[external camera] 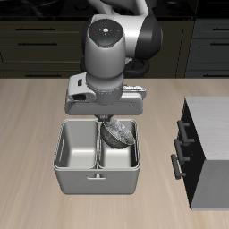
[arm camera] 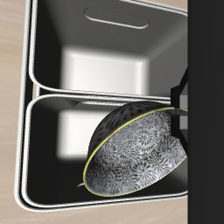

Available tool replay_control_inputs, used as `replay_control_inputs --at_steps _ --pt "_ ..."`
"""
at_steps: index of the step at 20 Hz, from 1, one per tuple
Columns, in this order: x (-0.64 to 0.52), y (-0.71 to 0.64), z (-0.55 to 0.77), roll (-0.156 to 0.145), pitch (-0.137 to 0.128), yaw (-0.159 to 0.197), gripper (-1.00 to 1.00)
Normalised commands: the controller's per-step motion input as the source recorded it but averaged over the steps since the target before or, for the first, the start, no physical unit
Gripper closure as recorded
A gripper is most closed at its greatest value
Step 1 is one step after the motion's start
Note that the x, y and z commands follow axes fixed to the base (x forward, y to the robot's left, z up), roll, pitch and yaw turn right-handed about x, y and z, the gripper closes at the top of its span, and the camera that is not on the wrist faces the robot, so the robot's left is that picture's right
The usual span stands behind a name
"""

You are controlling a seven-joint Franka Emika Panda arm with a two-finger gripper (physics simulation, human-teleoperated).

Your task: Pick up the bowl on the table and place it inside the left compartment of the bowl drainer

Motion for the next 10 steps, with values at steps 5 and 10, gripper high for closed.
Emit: replay_control_inputs --at_steps 5,10 --pt "-0.01 -0.07 0.02 -0.038 -0.005 0.038 1.00" --pt "-0.03 -0.03 0.01 -0.007 0.007 0.030 -1.00"
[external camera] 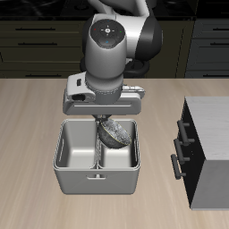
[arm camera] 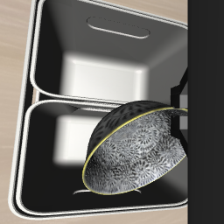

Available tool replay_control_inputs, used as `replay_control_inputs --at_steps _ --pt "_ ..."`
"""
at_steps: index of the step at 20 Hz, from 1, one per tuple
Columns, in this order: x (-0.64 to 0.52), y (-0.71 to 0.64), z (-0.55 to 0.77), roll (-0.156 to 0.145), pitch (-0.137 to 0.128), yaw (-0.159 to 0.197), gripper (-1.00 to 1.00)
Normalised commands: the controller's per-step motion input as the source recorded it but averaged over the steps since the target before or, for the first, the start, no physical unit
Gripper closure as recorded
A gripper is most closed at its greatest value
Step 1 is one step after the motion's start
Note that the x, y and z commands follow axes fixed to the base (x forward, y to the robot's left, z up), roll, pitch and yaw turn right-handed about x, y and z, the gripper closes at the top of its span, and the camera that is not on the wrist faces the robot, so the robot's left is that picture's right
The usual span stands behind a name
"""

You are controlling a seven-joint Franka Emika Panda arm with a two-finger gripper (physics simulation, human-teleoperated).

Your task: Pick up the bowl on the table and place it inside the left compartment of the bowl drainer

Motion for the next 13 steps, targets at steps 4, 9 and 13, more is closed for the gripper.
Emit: replay_control_inputs --at_steps 4,9,13 --pt "0.04 -0.04 0.04 0.015 -0.012 0.010 -1.00" --pt "0.00 0.05 0.07 0.014 -0.005 0.011 -1.00" --pt "0.01 0.04 0.08 0.008 -0.009 0.020 -1.00"
